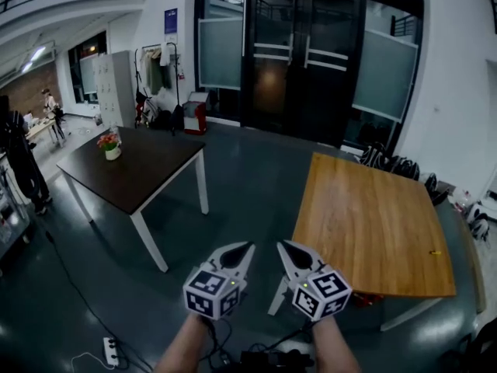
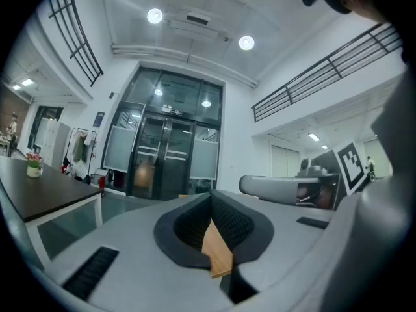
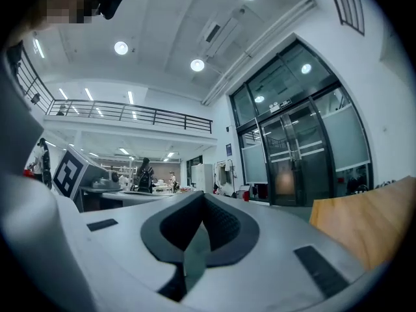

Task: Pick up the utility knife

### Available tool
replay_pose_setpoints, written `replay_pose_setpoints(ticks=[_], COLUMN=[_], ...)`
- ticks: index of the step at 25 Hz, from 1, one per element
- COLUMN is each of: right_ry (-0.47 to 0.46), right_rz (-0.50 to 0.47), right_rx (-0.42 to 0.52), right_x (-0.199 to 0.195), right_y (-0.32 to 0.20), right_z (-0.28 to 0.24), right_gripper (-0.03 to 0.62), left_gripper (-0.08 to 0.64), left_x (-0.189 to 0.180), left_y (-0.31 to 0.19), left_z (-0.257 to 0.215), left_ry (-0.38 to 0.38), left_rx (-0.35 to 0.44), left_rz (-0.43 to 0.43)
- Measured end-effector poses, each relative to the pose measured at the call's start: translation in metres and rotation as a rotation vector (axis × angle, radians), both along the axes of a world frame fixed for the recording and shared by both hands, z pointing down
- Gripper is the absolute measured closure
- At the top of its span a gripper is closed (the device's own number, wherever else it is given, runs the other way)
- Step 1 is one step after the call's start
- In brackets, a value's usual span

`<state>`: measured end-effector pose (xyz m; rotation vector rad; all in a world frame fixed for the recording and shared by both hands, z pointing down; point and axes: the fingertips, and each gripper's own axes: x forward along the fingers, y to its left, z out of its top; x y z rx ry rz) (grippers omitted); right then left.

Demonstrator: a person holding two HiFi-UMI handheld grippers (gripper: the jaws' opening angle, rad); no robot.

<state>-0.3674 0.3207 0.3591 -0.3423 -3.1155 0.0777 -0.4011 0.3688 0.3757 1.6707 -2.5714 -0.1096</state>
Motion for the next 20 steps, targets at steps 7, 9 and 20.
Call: replay_pose_setpoints(ticks=[7,9,20], right_ry=[0.02,0.023,0.025], right_rz=[0.189,0.256,0.596], right_rx=[-0.027,-0.038,-0.079], right_x=[0.045,0.064,0.194], right_y=[-0.044,-0.064,-0.171], right_z=[0.008,0.011,0.016], right_gripper=[0.581,0.581,0.581], left_gripper=[0.554,0.554,0.554], left_x=[0.039,0.054,0.177], left_y=[-0.051,-0.071,-0.195], left_z=[0.014,0.015,0.022], left_ry=[0.02,0.024,0.037], left_rx=[-0.025,-0.03,-0.059], left_rz=[0.181,0.245,0.578])
